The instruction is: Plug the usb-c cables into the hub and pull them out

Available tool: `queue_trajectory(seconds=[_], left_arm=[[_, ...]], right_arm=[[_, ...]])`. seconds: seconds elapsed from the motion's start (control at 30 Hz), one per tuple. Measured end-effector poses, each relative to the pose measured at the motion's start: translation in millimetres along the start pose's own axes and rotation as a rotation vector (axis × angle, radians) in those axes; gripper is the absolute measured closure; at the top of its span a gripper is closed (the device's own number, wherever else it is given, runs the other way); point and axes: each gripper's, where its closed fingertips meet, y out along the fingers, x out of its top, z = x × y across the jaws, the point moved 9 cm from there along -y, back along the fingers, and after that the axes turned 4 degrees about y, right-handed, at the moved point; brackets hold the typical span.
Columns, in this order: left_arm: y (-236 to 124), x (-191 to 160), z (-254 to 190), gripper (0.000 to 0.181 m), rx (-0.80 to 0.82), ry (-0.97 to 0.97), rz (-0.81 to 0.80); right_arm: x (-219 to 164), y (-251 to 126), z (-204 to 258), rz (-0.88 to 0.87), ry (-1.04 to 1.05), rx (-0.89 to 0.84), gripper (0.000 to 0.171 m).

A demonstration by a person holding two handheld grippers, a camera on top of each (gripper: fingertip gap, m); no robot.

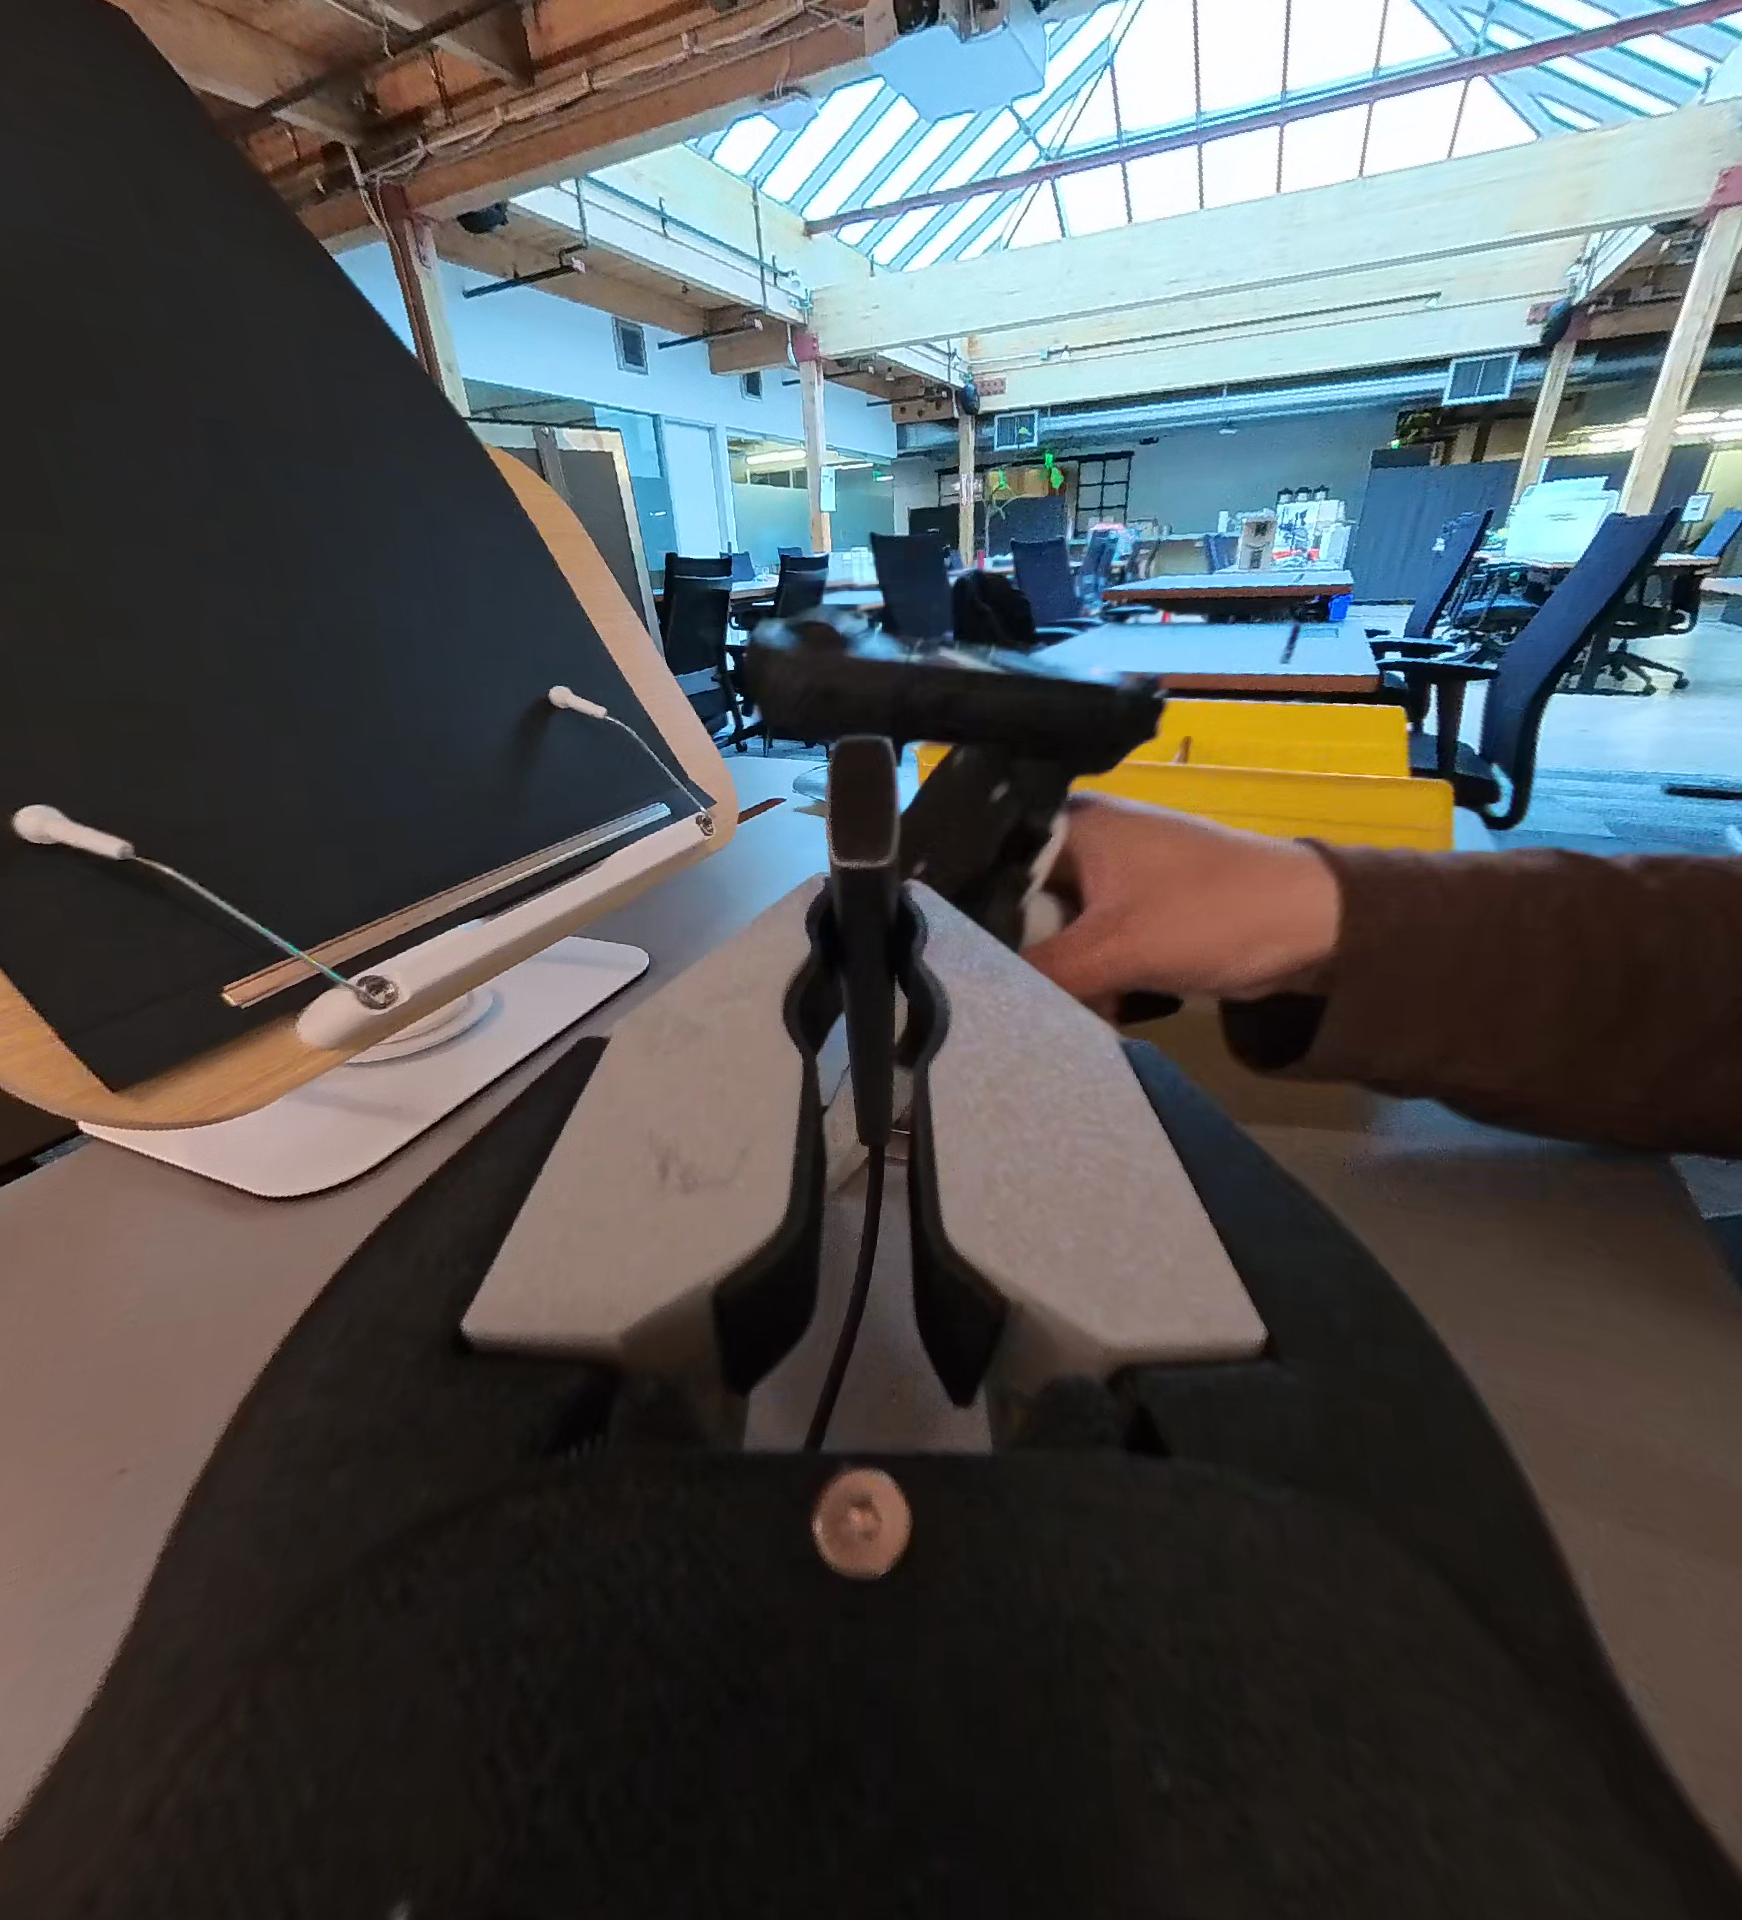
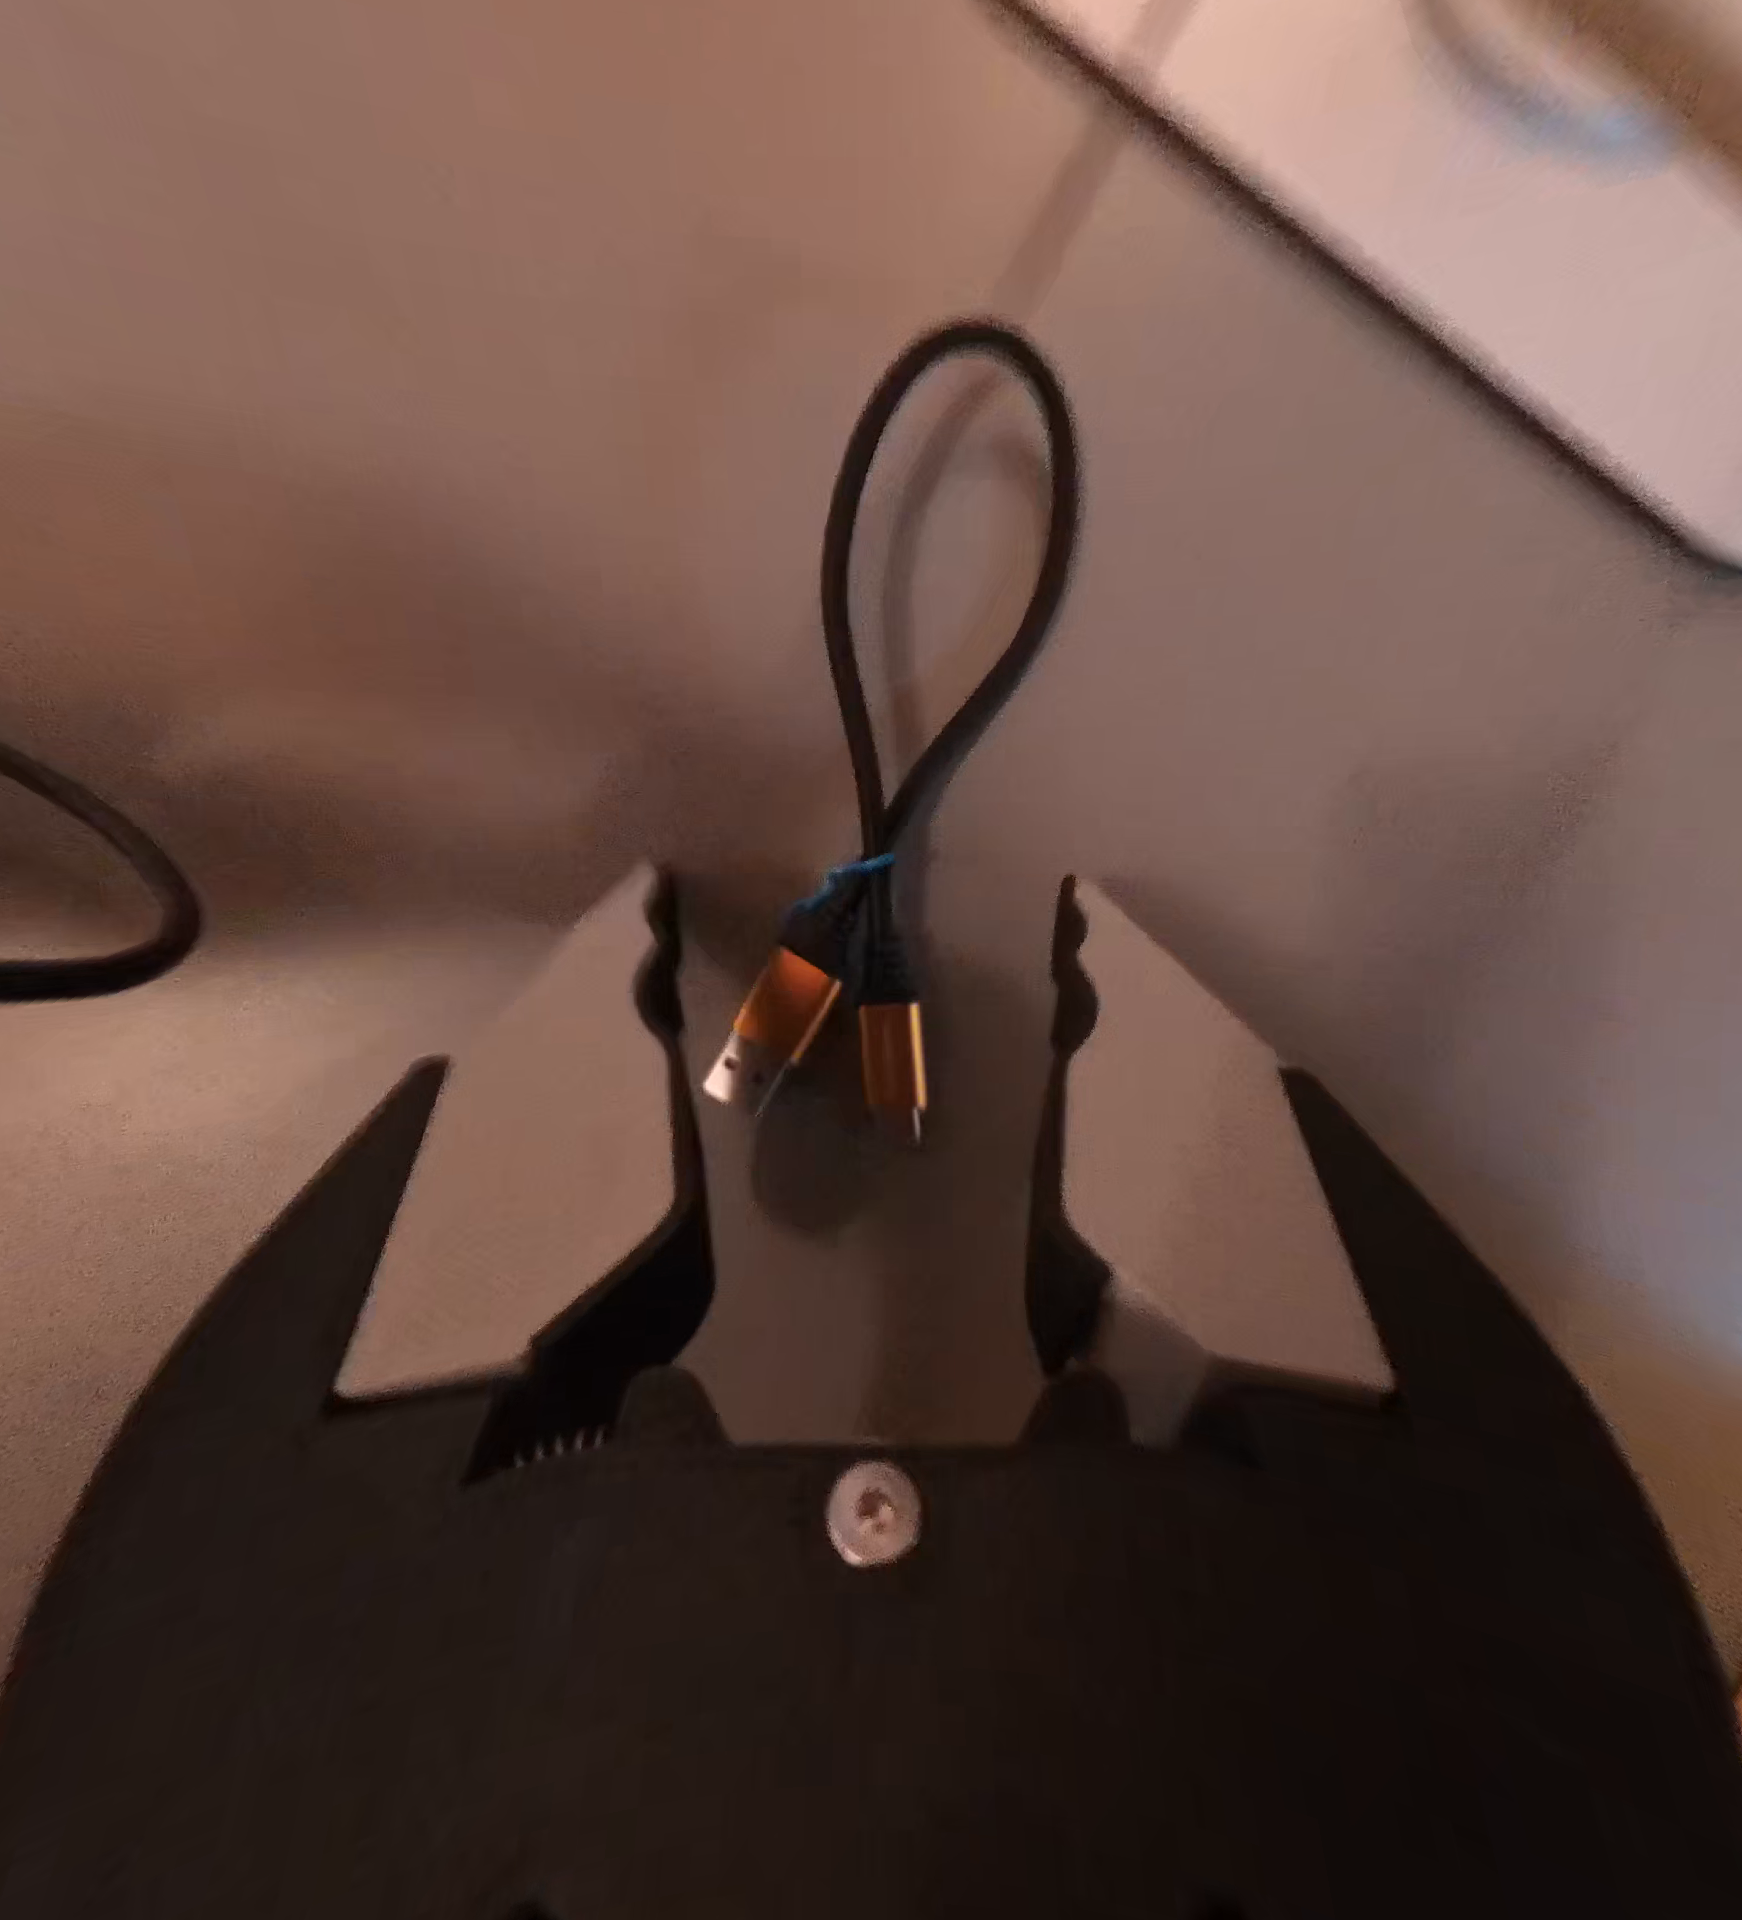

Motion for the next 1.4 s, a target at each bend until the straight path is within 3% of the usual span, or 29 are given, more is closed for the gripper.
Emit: queue_trajectory(seconds=[0.1,0.23,0.47,0.57,0.63,0.8,0.9,0.97,1.1,1.2,1.27,1.4], left_arm=[[0,1,0,0.174,-0.027,-0.028,-0.015],[0,4,-5,0.174,-0.081,-0.036,-0.046],[0,8,-9,0.174,-0.167,-0.104,-0.097],[2,9,-14,0.174,-0.25,-0.163,-0.129],[4,10,-18,0.174,-0.294,-0.187,-0.137],[9,6,-27,0.174,-0.352,-0.172,-0.108],[10,6,-31,0.174,-0.427,-0.201,-0.138],[9,7,-32,0.174,-0.457,-0.23,-0.176],[7,10,-30,0.174,-0.477,-0.263,-0.244],[7,10,-29,0.174,-0.491,-0.303,-0.284],[7,9,-28,0.174,-0.491,-0.317,-0.291],[8,7,-30,0.174,-0.461,-0.28,-0.263]], right_arm=[[2,5,-6,0.009,0.022,0.059,0.164],[-8,-30,-8,0.021,-0.03,0.09,0.167],[-57,-216,-54,-0.179,-0.074,-0.299,0.168],[-104,-279,-87,-0.123,-0.006,-0.383,0.168],[-136,-295,-105,-0.043,0.01,-0.355,0.167],[-195,-254,-137,0.172,-0.096,-0.295,0.167],[-211,-228,-157,0.254,-0.067,-0.345,0.151],[-202,-230,-153,0.178,-0.03,-0.354,0.141],[-145,-245,-87,-0.157,-0.117,-0.154,0.12],[-102,-231,-3,-0.315,-0.261,0.203,0.098],[-81,-208,44,-0.325,-0.348,0.314,0.099],[-46,-155,90,-0.293,-0.406,0.378,0.12]])
